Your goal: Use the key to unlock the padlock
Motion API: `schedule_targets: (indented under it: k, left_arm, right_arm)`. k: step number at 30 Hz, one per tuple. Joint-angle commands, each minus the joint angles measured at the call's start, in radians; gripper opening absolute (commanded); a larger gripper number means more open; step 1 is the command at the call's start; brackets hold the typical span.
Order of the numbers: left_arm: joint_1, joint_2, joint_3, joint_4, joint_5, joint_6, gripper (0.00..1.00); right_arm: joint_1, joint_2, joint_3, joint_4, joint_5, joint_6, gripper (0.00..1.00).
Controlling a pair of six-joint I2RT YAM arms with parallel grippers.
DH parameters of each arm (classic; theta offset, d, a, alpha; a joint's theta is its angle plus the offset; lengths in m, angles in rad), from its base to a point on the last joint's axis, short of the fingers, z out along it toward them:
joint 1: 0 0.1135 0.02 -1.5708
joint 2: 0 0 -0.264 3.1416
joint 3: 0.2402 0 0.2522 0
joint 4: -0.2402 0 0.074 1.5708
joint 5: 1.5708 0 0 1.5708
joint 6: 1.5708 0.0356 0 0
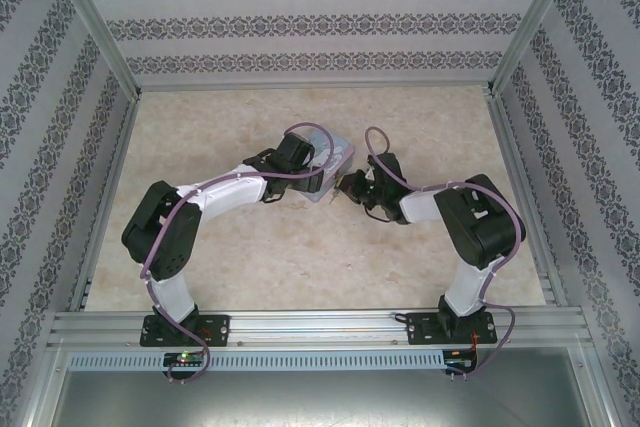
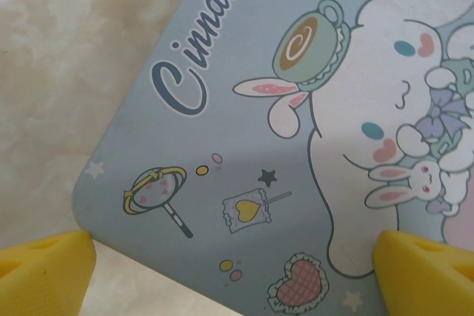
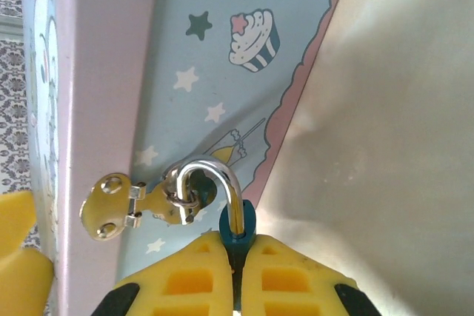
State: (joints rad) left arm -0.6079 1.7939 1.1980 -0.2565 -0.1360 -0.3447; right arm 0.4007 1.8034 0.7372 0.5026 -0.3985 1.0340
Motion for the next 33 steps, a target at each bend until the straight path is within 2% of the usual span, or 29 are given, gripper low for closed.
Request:
schedule_targets:
  k: [1,9,16,24,33]
  left_arm:
    - [-0.01,0.077,-0.043,-0.187,0.017,0.042,0.95]
    - [-0.012,0.084,-0.037,-0.197,0.029,0.045,0.94]
    - [-0.012,0.091,-0.029,-0.209,0.038,0.047,0.93]
    - [-0.013,0.101,-0.024,-0.213,0.041,0.047,0.92]
    - [-0.012,0.114,-0.023,-0.207,0.05,0.052,0.91]
  right_arm:
    - [-0.051,0.035,0.106,-0.033,-0.064,-0.078,0.0]
    - [-0.088,0.079,0.194,-0.135,-0.101,-0.158,0.0]
    - [-0.139,0.09,0.249,-0.286,-0.097,-0.278,0.0]
    - [-0.144,0.099,0.312,-0.442,-0.069,-0.373,0.0]
    - [-0.148,0.129,0.323,-0.393,-0.098,-0.326,0.0]
